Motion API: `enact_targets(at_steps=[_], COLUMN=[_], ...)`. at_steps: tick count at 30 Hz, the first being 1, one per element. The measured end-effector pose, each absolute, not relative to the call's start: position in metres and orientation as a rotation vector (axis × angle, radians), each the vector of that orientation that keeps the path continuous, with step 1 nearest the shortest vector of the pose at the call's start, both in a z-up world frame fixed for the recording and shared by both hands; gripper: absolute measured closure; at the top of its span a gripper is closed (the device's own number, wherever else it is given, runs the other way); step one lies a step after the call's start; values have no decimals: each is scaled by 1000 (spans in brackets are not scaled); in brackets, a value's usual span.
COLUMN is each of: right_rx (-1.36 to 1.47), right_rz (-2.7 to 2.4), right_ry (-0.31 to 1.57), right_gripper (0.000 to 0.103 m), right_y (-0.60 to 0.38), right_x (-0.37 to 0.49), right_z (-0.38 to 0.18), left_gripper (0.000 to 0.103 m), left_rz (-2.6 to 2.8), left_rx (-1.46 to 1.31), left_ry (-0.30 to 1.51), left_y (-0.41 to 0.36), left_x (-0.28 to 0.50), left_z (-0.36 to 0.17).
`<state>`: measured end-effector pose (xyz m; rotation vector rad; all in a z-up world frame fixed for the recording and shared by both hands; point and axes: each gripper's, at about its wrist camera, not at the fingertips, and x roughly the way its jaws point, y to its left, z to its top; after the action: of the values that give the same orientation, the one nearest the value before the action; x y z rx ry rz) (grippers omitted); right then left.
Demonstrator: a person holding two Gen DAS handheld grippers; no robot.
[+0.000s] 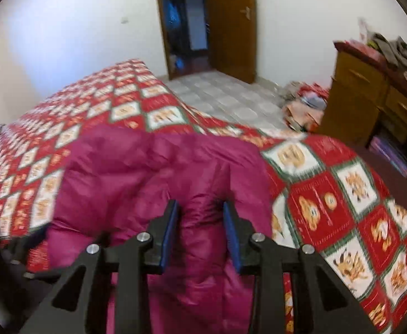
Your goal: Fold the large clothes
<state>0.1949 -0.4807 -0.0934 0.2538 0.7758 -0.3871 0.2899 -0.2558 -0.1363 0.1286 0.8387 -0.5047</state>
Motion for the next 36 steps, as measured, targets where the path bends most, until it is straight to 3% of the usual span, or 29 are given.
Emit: enact_targets(at_steps=[20,22,26,33,36], right_rx=[237,237,254,290,274], right_rz=[-410,-414,-462,-452,-465], right_ry=[790,784,762,703,680], right_gripper=[65,60,31,31,25], right_y=[-491,-490,-492,-475,-462], right_x=[194,192,178,108,74], right_z=[-124,-123,-118,-91,-84], left_gripper=[1,1,1,1,1], left_rz=[-470,-483,-498,-520,-524], left_rx=[207,219,231,262,273], left_ry=[841,841,830,789,773], left_y=[-268,-261,-245,-209,-193], left_x=[289,283,267,230,214], left_z=[-145,-139,-127,-110,-110])
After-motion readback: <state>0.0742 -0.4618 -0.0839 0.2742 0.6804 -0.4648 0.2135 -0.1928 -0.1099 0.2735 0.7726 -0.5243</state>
